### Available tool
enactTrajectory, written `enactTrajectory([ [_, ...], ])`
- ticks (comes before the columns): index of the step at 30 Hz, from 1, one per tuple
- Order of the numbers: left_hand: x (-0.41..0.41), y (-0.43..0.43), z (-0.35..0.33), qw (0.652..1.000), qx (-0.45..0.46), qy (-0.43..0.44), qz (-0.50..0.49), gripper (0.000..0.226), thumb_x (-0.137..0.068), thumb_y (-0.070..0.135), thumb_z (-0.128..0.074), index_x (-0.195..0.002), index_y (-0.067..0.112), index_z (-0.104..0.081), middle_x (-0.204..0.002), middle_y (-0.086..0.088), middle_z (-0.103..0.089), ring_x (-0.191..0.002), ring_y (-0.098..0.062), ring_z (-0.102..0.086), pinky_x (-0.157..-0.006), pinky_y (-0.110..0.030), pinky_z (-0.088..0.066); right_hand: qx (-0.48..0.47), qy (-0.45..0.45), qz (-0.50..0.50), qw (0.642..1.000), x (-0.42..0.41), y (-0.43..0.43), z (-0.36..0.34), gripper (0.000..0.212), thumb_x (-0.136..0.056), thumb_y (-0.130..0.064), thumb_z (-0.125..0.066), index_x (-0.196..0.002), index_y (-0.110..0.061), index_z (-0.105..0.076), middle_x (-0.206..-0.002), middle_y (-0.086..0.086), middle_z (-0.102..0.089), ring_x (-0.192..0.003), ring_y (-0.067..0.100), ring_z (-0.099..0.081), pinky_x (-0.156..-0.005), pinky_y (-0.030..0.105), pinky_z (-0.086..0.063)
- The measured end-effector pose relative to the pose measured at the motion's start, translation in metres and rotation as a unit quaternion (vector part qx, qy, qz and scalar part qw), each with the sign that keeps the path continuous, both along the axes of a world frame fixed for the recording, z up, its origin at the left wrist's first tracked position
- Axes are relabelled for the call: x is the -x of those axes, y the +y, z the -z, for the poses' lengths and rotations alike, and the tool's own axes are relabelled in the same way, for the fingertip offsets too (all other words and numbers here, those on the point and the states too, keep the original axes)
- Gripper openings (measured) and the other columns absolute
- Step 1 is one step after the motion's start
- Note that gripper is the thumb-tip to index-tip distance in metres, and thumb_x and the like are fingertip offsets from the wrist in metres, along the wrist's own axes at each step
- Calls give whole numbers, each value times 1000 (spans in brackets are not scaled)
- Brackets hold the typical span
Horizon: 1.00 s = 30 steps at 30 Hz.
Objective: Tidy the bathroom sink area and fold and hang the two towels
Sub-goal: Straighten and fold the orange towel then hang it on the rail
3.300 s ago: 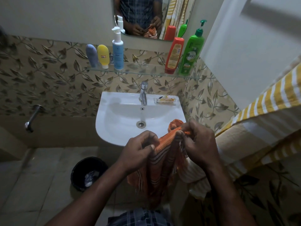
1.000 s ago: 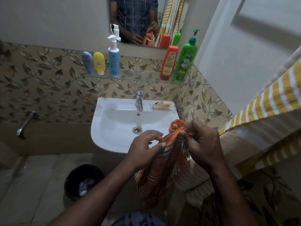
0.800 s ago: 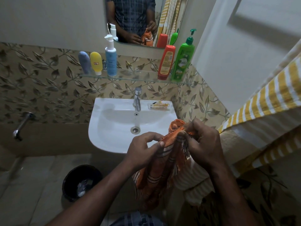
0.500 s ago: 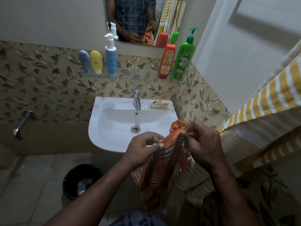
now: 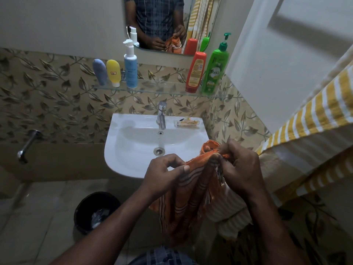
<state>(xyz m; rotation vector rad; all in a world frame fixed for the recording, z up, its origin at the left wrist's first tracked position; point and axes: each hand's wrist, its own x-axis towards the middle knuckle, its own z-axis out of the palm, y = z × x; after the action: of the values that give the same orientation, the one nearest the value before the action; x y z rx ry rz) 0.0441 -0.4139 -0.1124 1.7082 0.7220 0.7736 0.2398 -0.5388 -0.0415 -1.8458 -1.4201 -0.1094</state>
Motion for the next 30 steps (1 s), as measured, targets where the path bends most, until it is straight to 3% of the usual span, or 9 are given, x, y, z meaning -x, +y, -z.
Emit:
enactTrajectory([
  [5,5,4,5,999,7,-2,-48,18,-78,39,-84,-75,27,-70,-76,2,-78,-75,-20,-75,-74,-52,-62,20,-15,21,999,2,1,7,23,-85,-11,-85,-83,-21,-64,-69,-20,-57,-69,1,-59,-55,10,-35],
  [8,8,5,6,997,39,-4,-69,17,-77,36,-85,-81,28,-70,-76,-2,-78,-75,-26,-76,-75,-52,-63,20,-15,19,1000,5,3,10,23,-85,-10,-85,-83,-21,-64,-70,-17,-58,-64,3,-56,-54,21,-41],
  [13,11,3,5,996,38,16,-75,4,-87,23,-79,-85,26,-81,-74,5,-77,-69,-10,-71,-73,-35,-58,25,-19,18,999,7,5,16,21,-85,-11,-84,-82,-18,-65,-71,-15,-57,-63,8,-50,-56,19,-35],
  [17,7,-5,4,994,22,61,-85,16,-95,13,-73,-81,21,-74,-60,12,-65,-58,-5,-58,-62,-26,-48,91,-28,49,994,12,7,25,20,-86,-11,-82,-83,-19,-64,-72,-8,-62,-69,20,-58,-60,32,-36],
  [19,5,-8,3,994,14,81,-75,14,-96,14,-71,-83,19,-73,-59,13,-62,-60,-8,-57,-65,-30,-47,123,-31,46,991,13,6,29,16,-86,-10,-80,-89,-19,-67,-87,-1,-74,-80,28,-68,-67,37,-48],
  [21,5,-11,2,994,-12,98,-55,12,-97,16,-70,-86,20,-73,-66,12,-66,-66,-9,-61,-69,-32,-50,137,-6,-21,990,20,5,31,26,-85,-7,-82,-106,-20,-74,-100,-10,-76,-85,17,-71,-77,34,-55],
  [23,6,-13,-1,992,-54,112,-19,11,-97,17,-70,-88,22,-74,-79,9,-72,-79,-12,-67,-77,-34,-54,169,42,-116,978,32,6,34,44,-86,-7,-82,-126,-25,-73,-94,-18,-71,-85,4,-69,-80,24,-55],
  [27,14,-16,-6,986,-110,114,46,16,-98,25,-66,-104,18,-79,-92,5,-76,-90,-17,-70,-78,-35,-54,191,148,-180,954,40,10,45,13,-89,-10,-80,-100,-9,-72,-95,-15,-76,-87,5,-72,-79,37,-59],
  [30,20,-12,-8,984,-111,121,70,15,-99,22,-69,-106,15,-80,-95,1,-79,-92,-19,-72,-81,-42,-56,197,194,-189,942,38,8,49,12,-90,-9,-80,-91,-8,-67,-90,-12,-76,-78,6,-72,-72,39,-60],
])
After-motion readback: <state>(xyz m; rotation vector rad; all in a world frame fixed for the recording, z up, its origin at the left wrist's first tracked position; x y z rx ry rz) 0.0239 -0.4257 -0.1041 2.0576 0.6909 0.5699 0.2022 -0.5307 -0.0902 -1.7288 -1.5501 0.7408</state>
